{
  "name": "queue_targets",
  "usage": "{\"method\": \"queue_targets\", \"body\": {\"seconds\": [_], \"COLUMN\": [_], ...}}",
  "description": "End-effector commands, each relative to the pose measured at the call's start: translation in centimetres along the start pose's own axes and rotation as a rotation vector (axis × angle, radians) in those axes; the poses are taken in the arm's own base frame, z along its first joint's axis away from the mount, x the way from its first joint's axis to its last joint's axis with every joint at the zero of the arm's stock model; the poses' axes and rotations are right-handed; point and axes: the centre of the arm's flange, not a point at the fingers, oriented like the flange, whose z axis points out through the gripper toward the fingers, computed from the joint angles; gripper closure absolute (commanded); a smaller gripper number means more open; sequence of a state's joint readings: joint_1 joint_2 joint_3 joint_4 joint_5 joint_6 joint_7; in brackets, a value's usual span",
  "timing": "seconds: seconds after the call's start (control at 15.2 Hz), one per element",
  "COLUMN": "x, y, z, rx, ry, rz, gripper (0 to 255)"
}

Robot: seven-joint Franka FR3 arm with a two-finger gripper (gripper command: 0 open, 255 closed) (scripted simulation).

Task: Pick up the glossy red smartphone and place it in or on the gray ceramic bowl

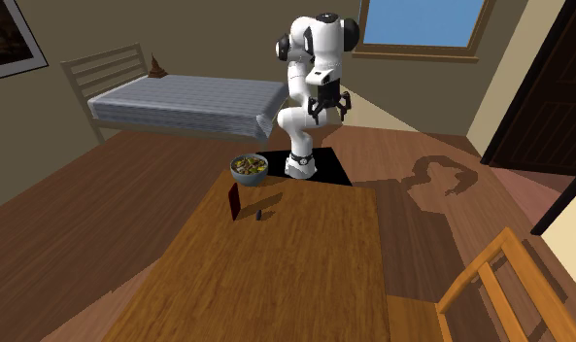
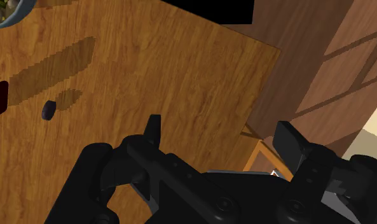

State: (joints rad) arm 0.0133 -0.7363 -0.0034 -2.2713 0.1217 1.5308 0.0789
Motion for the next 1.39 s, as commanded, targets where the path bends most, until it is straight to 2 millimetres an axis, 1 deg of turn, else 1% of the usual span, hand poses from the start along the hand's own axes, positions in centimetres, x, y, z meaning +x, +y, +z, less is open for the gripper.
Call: {"method": "queue_targets", "body": {"seconds": [0.0,0.66,1.32], "x": [0.0,2.8,5.2], "y": [0.0,10.5,21.4], "z": [0.0,5.4,10.0], "rx": [0.000,-0.041,-0.081], "ry": [0.000,0.113,0.227], "rz": [0.000,0.096,0.191], "gripper": [0,0,0]}}
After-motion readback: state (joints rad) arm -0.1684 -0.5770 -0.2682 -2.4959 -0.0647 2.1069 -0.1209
